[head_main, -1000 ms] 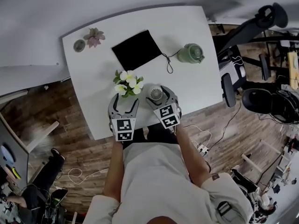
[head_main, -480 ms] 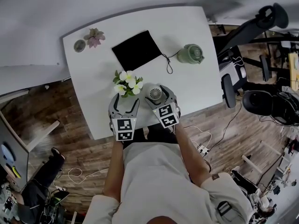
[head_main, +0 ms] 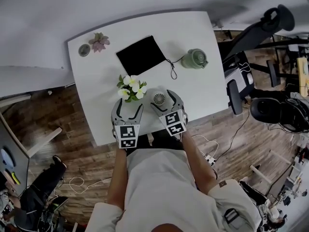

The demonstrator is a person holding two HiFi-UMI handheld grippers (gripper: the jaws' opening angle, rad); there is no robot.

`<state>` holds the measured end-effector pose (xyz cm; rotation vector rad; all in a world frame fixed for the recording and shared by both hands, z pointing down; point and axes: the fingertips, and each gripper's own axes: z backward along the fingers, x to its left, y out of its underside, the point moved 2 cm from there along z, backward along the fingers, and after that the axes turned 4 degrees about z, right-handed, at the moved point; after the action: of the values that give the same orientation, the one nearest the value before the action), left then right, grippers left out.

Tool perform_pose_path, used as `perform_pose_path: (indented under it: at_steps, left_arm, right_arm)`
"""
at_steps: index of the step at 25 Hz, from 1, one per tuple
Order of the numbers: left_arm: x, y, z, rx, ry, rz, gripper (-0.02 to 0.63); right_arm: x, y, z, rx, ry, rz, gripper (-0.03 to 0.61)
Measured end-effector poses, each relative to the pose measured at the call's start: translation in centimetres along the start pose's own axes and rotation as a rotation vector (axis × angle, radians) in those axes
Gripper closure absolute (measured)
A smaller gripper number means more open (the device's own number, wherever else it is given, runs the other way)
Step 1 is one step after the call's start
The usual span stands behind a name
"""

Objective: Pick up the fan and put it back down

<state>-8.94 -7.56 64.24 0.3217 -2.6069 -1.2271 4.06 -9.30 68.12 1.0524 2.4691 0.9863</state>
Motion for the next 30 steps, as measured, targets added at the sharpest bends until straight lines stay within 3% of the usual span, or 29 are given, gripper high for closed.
perform_pose_path:
  at_steps: [10,20,30]
  left_arm:
    - [-0.5,-5.9,3.6,-0.151,-0.016,-0.027,0.253]
    - [-2.6,-13.9,8.6,-0.359,-0.038,-0.08,0.265]
    - [-5.5,-17.9,13.1,-0.481,-0.075,-0.136,0.27]
  right_arm:
    - [-1.6,-7.6,6.8,-0.237,0.083,0.063,0.245]
    - [-2.5,-14.8,14.8,-0.462,0.141,0.137,0.258]
    - [-2.2,-17.4,20.5,-0.578,0.142,0.197,0.265]
